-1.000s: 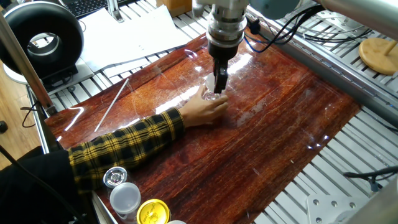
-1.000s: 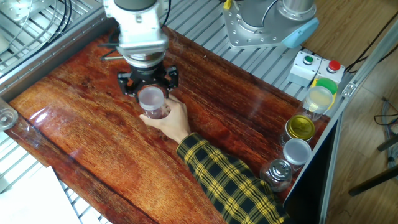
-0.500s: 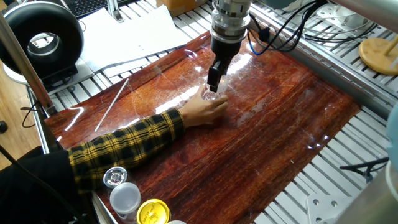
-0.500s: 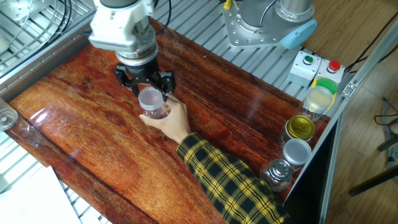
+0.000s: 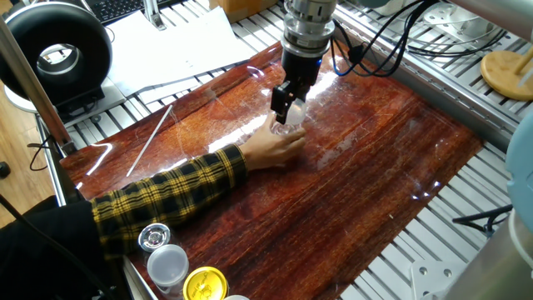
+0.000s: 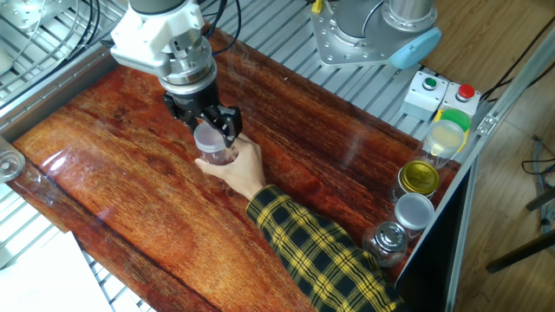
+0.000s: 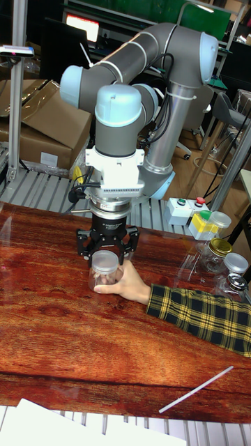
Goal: Unscrew the lid from the jar
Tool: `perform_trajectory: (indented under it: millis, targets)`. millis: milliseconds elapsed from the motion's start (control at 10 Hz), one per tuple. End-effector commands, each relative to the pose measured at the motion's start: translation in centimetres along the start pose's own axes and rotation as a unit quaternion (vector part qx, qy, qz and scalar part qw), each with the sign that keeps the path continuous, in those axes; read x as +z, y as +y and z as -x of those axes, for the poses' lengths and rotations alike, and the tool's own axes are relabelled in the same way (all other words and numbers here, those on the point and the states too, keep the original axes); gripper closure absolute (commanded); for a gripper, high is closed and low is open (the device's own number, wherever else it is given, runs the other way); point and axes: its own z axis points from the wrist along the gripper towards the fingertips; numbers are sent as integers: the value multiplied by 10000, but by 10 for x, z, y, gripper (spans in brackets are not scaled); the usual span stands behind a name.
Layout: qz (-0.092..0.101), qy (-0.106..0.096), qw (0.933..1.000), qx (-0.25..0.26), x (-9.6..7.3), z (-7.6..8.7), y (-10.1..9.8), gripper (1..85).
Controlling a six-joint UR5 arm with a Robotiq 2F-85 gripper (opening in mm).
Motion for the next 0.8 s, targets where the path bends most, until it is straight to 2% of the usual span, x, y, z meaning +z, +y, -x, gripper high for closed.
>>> perform_trajectory:
  millis: [0, 400, 500, 700]
  targets:
    - [-68, -6, 9997, 240, -2, 1, -5, 180]
    - [-115, 40, 9995, 303, -6, 1, -4, 207]
    - [-128, 50, 9994, 318, -6, 1, -4, 253]
    - [-220, 9, 9990, 379, -6, 5, -8, 417]
